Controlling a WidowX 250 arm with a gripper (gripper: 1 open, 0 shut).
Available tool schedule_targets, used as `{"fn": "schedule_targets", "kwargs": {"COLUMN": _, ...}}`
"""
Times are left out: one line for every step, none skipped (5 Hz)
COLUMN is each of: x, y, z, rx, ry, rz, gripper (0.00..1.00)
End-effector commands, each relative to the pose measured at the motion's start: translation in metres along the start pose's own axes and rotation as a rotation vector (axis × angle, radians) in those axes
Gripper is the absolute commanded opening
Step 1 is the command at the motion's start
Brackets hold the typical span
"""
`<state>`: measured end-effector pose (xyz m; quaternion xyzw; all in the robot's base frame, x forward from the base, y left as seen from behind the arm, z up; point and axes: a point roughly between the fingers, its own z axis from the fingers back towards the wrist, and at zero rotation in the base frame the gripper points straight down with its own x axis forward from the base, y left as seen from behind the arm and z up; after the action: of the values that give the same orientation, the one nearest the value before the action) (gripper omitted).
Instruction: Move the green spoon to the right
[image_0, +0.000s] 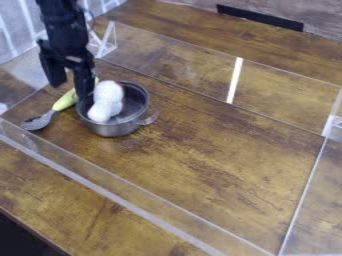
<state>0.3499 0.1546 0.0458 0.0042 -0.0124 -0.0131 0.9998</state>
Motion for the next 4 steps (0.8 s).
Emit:
{"fn": "schedule_targets", "kwargs": {"x": 0.006, "y": 0.014, "z": -0.001, "rx": 0.025, "ry": -0.044, "rz": -0.030, "gripper": 1.00}}
{"fn": "schedule_targets", "kwargs": {"x": 0.012, "y": 0.027, "z": -0.001, "rx": 0.023, "ry": -0.039, "rz": -0.010, "gripper": 1.00}}
{"fn": "schedule_targets", "kwargs": {"x": 0.012, "y": 0.034, "z": 0.006, "rx": 0.009, "ry": -0.037, "rz": 0.004, "gripper": 1.00}}
{"fn": "schedule_targets", "kwargs": {"x": 0.009, "y": 0.035, "z": 0.009, "rx": -0.009, "ry": -0.034, "rz": -0.043, "gripper": 1.00}}
